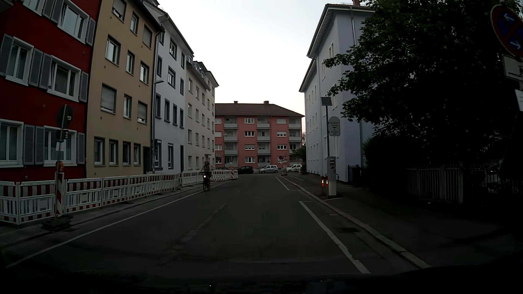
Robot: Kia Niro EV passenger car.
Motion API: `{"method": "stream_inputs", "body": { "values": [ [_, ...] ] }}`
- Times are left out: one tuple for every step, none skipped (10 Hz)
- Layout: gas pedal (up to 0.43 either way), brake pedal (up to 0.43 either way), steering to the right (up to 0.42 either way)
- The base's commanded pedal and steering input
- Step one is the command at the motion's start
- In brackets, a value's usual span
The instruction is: Follow the waypoints while adhering to traffic rules and regulations
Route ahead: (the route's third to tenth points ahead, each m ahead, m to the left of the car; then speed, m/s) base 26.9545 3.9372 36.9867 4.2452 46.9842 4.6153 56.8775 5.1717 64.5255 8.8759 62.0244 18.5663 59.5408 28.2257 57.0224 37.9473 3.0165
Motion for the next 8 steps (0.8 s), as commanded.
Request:
{"method": "stream_inputs", "body": {
  "values": [
    [0.0, 0.0, 0.0],
    [0.0, 0.0, 0.0],
    [0.0, 0.0, 0.0],
    [0.0, 0.0, 0.0],
    [0.0, 0.0, 0.0],
    [0.0, 0.0, 0.0],
    [0.0, 0.0, -0.003],
    [0.0, 0.0, -0.005]
  ]
}}
